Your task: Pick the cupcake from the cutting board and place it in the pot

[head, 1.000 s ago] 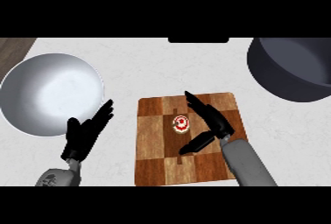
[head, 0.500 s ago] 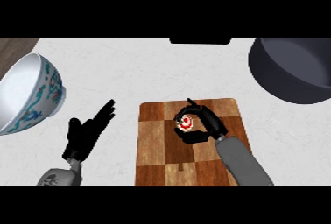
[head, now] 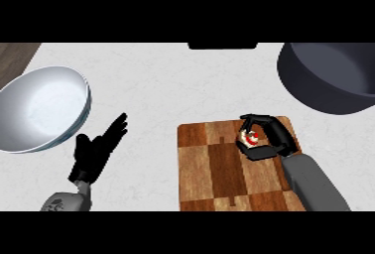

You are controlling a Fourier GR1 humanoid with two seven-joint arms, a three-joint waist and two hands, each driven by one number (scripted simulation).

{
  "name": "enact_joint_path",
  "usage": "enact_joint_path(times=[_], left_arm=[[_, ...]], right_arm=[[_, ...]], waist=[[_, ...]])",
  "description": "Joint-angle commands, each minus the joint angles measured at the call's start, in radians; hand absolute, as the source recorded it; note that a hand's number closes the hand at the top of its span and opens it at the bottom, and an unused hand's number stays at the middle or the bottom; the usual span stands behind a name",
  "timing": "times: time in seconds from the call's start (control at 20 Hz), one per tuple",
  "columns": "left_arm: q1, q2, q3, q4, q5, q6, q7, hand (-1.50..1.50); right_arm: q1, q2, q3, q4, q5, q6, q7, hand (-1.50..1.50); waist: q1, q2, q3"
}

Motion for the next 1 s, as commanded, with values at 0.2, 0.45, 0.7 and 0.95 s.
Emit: enact_joint_path(times=[0.2,0.45,0.7,0.95], left_arm=[[0.020,0.021,0.026,-0.024,0.011,-0.002,-0.016,0.00],[-0.017,-0.013,-0.003,0.009,0.003,-0.008,-0.027,0.00],[-0.013,0.003,-0.005,-0.025,0.016,-0.034,0.000,0.00],[-0.033,0.004,-0.001,-0.019,0.020,-0.040,0.009,0.00]], right_arm=[[0.095,-0.538,-0.264,0.147,-0.126,0.220,-0.154,1.50],[0.099,-0.682,-0.331,0.297,-0.136,0.306,-0.263,1.50],[0.099,-0.762,-0.332,0.364,-0.087,0.265,-0.348,1.50],[0.074,-0.809,-0.325,0.389,-0.042,0.199,-0.420,1.50]], waist=[[-0.037,0.031,0.012],[0.019,0.040,0.012],[0.045,0.030,0.011],[0.048,0.028,0.010]])
